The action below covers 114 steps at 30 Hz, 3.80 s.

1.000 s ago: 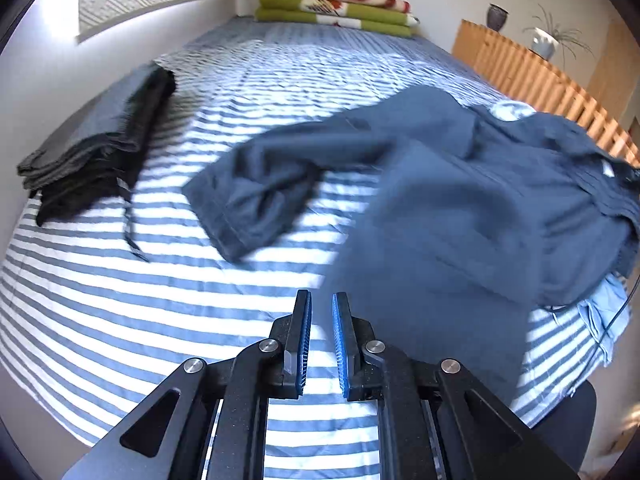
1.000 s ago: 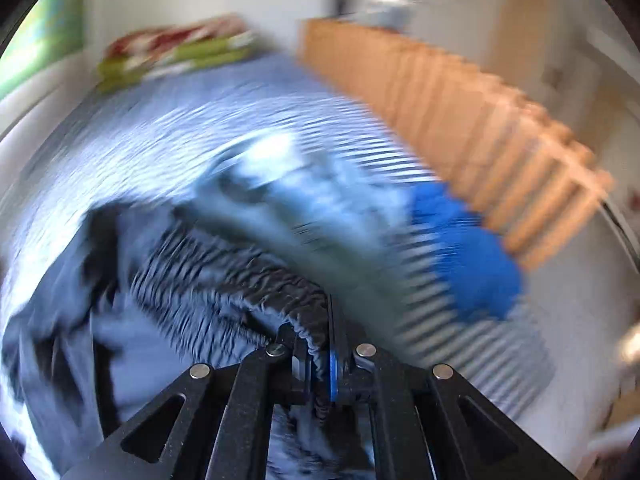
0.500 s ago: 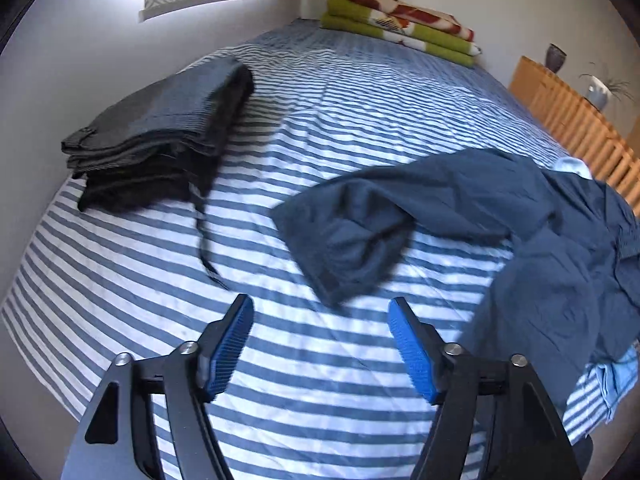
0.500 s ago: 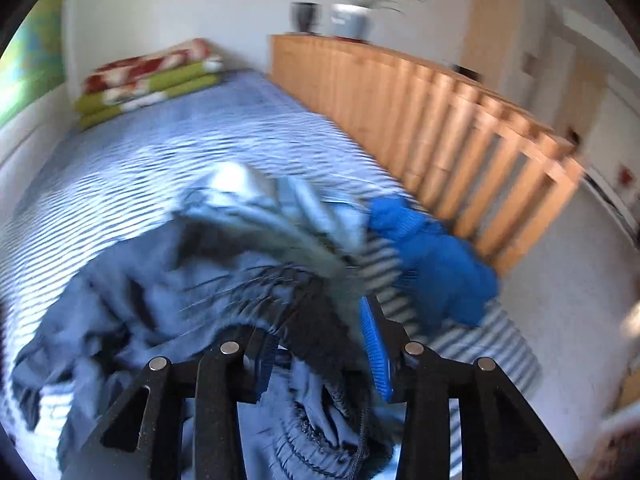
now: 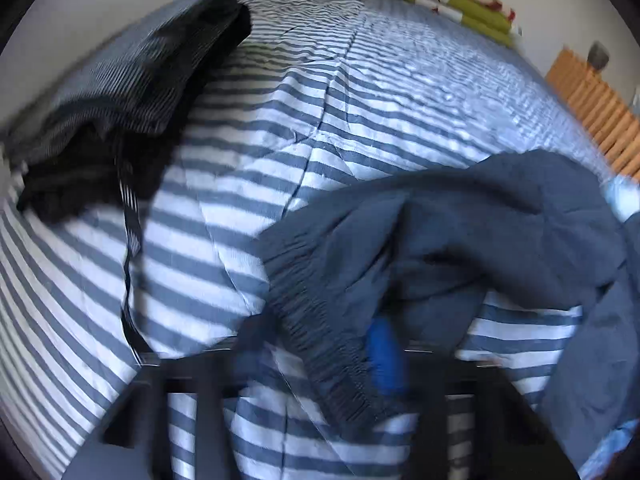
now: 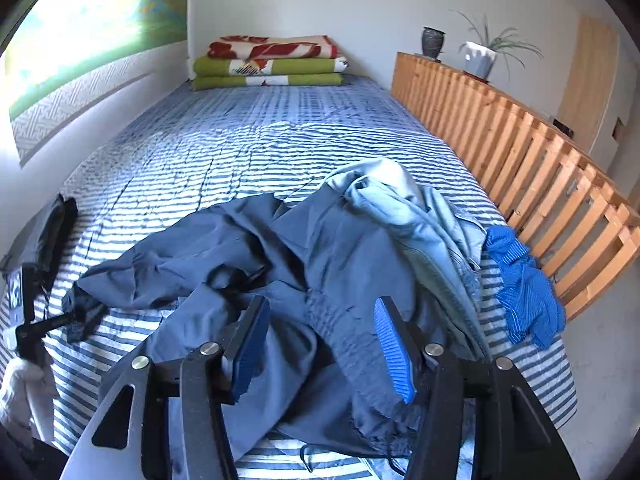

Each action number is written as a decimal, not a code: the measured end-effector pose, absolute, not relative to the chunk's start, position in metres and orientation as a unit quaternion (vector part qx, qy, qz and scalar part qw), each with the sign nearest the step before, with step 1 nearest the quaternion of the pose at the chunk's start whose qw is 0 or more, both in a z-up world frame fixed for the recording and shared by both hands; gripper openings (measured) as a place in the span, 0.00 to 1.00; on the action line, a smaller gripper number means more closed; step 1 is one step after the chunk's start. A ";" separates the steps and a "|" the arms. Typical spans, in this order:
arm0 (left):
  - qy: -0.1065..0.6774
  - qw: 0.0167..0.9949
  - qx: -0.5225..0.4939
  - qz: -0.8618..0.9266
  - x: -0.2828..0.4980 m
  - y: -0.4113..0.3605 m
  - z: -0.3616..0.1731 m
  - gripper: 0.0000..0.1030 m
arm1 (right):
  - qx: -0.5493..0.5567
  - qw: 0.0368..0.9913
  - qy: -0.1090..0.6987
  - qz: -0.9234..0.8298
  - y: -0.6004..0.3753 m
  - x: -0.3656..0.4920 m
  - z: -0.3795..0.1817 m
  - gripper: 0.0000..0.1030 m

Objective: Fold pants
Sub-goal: 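Grasp a trouser cuff with the left gripper while the right gripper grasps the waistband, then stretch the navy trousers flat, pulling the cuff away from the waistband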

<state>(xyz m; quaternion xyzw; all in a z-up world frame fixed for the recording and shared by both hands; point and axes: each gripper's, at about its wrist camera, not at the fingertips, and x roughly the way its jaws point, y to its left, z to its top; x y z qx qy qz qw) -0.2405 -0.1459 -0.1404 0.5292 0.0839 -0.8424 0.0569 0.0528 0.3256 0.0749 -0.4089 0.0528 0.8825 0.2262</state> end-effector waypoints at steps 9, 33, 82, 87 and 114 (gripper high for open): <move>0.054 0.136 0.408 -0.901 -0.247 -0.231 -0.018 0.27 | -0.470 0.268 0.029 0.841 0.346 0.013 0.019 0.53; -0.025 0.003 0.450 -0.893 -0.171 -0.142 0.000 0.70 | -0.561 0.191 -0.127 0.796 0.310 -0.027 -0.045 0.70; 0.034 0.154 0.460 -0.874 -0.085 -0.276 0.056 0.39 | -0.503 0.244 0.004 0.829 0.374 0.076 0.026 0.56; 0.031 0.097 0.460 -0.882 -0.086 -0.233 0.052 0.41 | -0.516 0.231 -0.026 0.825 0.349 0.077 0.011 0.58; 0.013 -0.040 0.522 -0.852 -0.115 -0.101 -0.034 0.41 | -0.495 0.320 0.069 0.805 0.447 0.115 0.025 0.56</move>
